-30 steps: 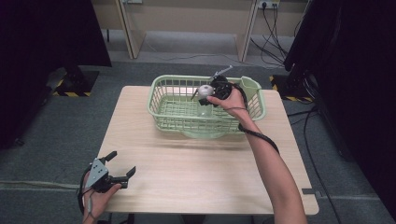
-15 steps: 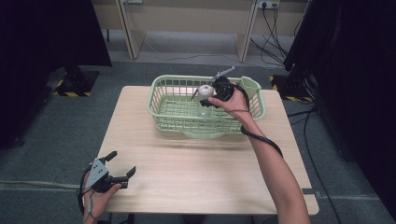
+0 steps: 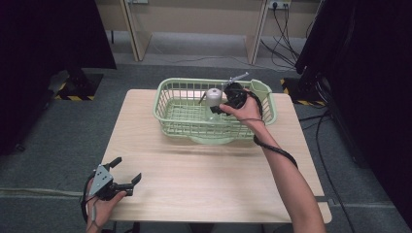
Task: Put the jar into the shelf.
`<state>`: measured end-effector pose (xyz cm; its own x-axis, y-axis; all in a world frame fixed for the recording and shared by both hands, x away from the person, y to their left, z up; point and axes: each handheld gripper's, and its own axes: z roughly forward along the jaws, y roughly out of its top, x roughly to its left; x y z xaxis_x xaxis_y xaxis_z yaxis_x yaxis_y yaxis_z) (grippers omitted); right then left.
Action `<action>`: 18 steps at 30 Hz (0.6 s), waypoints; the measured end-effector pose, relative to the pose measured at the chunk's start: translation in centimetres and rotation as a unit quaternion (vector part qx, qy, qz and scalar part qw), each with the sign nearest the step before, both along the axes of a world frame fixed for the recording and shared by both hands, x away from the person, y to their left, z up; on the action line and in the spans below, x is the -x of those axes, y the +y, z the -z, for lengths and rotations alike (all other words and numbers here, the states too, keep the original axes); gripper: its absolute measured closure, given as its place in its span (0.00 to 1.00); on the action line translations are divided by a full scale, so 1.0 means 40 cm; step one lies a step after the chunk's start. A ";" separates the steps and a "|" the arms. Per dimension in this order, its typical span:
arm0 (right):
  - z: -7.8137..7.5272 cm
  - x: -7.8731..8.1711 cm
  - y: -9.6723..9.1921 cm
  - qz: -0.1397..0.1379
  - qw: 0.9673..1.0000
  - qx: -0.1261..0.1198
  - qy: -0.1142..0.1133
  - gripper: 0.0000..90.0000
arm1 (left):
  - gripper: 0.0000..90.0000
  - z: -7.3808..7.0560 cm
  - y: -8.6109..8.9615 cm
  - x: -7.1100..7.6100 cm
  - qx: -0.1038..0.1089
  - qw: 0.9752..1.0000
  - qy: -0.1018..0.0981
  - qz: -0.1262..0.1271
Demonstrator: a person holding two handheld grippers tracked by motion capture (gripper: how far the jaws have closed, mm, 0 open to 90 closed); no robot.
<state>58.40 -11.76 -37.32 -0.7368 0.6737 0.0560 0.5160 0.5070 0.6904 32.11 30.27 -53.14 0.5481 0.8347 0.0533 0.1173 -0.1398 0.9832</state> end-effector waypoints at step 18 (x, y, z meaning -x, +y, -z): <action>-0.016 0.052 -0.032 -0.005 1.000 -0.013 -0.014 0.05 | 0.02 0.000 0.000 0.000 0.000 1.000 0.000 -0.001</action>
